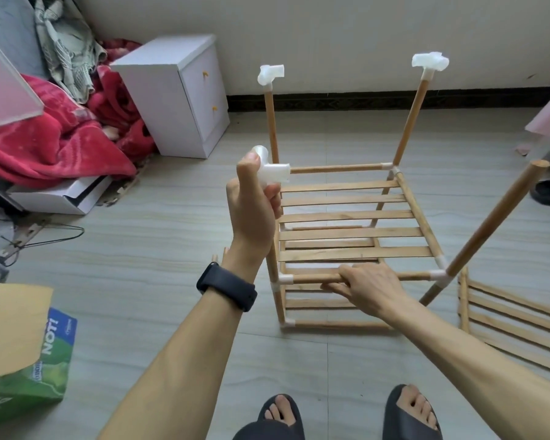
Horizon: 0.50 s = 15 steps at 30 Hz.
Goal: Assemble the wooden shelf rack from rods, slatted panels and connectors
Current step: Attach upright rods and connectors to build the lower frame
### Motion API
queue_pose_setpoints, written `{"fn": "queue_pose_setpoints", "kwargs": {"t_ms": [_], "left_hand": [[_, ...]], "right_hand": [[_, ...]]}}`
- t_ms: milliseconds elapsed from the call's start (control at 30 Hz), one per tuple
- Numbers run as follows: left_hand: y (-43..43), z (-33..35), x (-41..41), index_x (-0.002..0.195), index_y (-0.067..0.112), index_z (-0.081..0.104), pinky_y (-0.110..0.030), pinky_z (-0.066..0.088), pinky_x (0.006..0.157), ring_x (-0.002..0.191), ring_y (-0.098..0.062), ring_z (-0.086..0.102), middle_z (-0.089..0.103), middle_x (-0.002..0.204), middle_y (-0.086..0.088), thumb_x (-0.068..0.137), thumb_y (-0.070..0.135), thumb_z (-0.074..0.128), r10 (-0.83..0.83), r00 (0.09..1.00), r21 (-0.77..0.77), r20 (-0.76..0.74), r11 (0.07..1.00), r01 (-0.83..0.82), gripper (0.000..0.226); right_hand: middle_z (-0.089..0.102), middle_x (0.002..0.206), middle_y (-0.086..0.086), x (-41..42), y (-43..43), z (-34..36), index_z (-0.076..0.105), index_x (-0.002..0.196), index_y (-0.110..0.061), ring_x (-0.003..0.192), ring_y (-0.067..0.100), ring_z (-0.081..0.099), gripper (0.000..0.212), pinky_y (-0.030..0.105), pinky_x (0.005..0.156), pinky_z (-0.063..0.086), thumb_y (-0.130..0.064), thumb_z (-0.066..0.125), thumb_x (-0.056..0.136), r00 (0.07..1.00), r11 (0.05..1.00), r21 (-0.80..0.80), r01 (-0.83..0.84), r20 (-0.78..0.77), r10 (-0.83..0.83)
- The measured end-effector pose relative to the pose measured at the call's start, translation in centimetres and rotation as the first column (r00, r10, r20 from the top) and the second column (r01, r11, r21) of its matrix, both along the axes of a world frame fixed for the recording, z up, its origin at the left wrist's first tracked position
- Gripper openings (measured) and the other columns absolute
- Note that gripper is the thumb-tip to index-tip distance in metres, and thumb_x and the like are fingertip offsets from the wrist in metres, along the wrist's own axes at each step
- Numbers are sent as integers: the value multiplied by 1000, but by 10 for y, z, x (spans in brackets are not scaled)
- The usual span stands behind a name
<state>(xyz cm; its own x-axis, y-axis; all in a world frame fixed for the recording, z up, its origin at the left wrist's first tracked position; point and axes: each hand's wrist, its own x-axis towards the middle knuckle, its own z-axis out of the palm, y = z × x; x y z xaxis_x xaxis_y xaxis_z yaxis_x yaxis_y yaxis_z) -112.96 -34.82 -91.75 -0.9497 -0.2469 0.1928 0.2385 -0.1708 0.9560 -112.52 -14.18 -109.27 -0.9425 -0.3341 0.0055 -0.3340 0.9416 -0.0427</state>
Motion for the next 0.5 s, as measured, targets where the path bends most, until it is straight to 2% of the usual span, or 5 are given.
{"fn": "queue_pose_setpoints", "kwargs": {"t_ms": [67,133,300,400,500], "left_hand": [[10,3,1,55,29,54,-21,31,42,44,-8,37,40,48,9,74,65,44,1,1000,-5,-9,1000,-1,41],[14,7,4,60,22,49,-22,31,43,44,-9,37,40,47,8,71,68,44,14,1000,-26,14,1000,-13,47],[9,-5,13,62,21,49,-20,31,44,44,-7,36,38,48,8,86,72,38,-41,999,-6,28,999,41,57],[0,-12,13,70,17,54,-23,36,51,49,-10,39,41,53,4,89,72,22,-119,991,4,56,993,119,66],[-20,-37,18,80,16,59,-26,45,70,65,-14,59,60,67,3,92,69,17,6,996,-174,92,985,11,69]], "right_hand": [[65,85,-5,-2,0,2,45,84,-29,85,24,65,54,38,72,45,-80,29,91,1000,1000,5,9,27,-9],[67,89,-3,-1,-2,2,46,85,-30,87,25,66,52,39,72,41,-80,30,91,999,1000,7,4,50,-5],[68,86,-5,4,-1,-6,49,88,-32,85,20,67,77,40,79,48,-88,-1,76,1000,998,61,17,-20,-15],[71,93,-4,2,-3,-5,46,88,-30,95,22,67,64,40,80,46,-86,15,86,998,997,63,54,26,-56],[69,97,-4,-1,-7,1,41,87,-30,98,23,65,58,39,72,36,-85,20,89,994,994,71,81,66,-86]]}}
